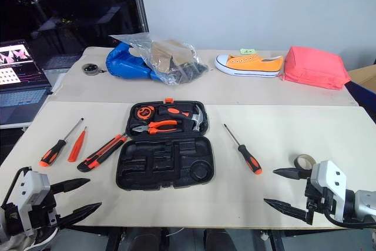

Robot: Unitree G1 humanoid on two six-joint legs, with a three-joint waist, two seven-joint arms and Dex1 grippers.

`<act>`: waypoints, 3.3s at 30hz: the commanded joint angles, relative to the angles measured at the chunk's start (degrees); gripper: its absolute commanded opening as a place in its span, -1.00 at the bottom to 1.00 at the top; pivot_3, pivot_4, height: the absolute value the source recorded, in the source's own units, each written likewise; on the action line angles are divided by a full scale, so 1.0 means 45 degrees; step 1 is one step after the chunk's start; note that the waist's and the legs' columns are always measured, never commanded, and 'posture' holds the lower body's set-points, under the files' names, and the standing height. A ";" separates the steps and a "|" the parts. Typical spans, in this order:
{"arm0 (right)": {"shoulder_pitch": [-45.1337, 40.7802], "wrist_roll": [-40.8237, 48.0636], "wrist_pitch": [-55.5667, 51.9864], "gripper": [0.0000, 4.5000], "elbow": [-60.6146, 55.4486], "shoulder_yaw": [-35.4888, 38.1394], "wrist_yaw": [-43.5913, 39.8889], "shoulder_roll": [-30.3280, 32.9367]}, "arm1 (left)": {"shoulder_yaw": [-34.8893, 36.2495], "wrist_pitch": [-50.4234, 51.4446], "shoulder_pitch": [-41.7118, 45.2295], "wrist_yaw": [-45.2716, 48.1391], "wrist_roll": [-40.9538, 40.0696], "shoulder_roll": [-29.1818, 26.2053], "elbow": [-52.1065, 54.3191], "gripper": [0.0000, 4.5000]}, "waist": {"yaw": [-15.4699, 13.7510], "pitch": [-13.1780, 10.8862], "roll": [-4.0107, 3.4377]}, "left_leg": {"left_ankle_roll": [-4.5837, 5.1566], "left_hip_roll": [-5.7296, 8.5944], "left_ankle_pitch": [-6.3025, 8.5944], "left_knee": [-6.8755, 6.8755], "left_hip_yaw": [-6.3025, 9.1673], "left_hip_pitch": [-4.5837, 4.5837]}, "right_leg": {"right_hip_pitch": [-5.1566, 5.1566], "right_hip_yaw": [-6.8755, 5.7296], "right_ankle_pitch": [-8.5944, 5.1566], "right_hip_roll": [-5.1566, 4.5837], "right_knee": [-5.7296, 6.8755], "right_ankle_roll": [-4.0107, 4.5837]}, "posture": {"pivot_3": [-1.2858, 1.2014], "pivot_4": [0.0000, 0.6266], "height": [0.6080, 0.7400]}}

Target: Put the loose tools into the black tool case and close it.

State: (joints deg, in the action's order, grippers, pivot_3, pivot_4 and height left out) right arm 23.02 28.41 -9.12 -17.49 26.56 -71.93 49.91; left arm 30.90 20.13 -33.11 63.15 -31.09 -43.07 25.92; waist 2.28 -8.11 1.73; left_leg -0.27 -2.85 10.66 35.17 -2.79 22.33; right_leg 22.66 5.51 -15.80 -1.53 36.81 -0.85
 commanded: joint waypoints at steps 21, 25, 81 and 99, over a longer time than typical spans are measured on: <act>-0.5108 0.2976 -0.1403 0.97 -0.3374 -0.3157 0.1815 -0.1639 | -0.1530 0.7332 0.8424 -0.5200 0.0608 -0.3860 -0.7100 1.00 | 0.0019 -0.0016 0.0091 | -0.0032 0.0010 0.0020 -0.0055 0.0010 0.0072 | 0.0112 -0.0021 0.0058 0.0016 0.0065 -0.0019 | 0.03 -0.52 1.00; -0.5151 0.2877 -0.1282 0.97 -0.3313 -0.3216 0.1850 -0.1613 | -0.2342 0.7160 0.9229 -0.5102 0.1250 -0.4027 -0.8497 1.00 | -0.0017 -0.0014 0.0102 | -0.0058 0.0012 0.0044 -0.0039 0.0029 0.0140 | 0.0154 -0.0047 0.0065 0.0032 0.0064 -0.0007 | 0.03 -0.52 1.00; -0.2341 0.2197 -0.0883 1.00 -0.3099 0.0224 0.2430 -0.0998 | -1.0439 0.2017 1.5633 0.2460 0.5197 -0.1598 -0.4753 0.41 | -0.0303 0.0045 -0.0016 | 0.0054 0.0016 0.0120 0.0205 0.0061 0.0186 | 0.0095 -0.0016 0.0054 0.0103 0.0102 -0.0053 | 0.03 -0.52 1.00; -0.2923 0.1936 -0.0805 1.00 -0.2963 -0.0483 0.2797 -0.1345 | -0.7472 0.0827 0.9394 -0.4108 0.4635 0.2925 -0.3994 -0.99 | -0.0295 0.0071 -0.0061 | 0.0056 0.0015 0.0123 0.0250 0.0070 0.0100 | 0.0018 -0.0007 0.0040 0.0091 0.0181 -0.0075 | 0.03 -0.52 1.00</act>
State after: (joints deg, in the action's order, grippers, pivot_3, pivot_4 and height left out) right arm 9.92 36.25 -13.42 -28.84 23.01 -59.82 44.02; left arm -1.35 27.36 10.54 48.10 -13.96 -30.31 10.36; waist 0.95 -7.78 1.46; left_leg -0.03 -2.78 11.22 36.27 -2.47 22.68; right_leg 22.64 5.48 -15.62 -1.12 37.60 -1.19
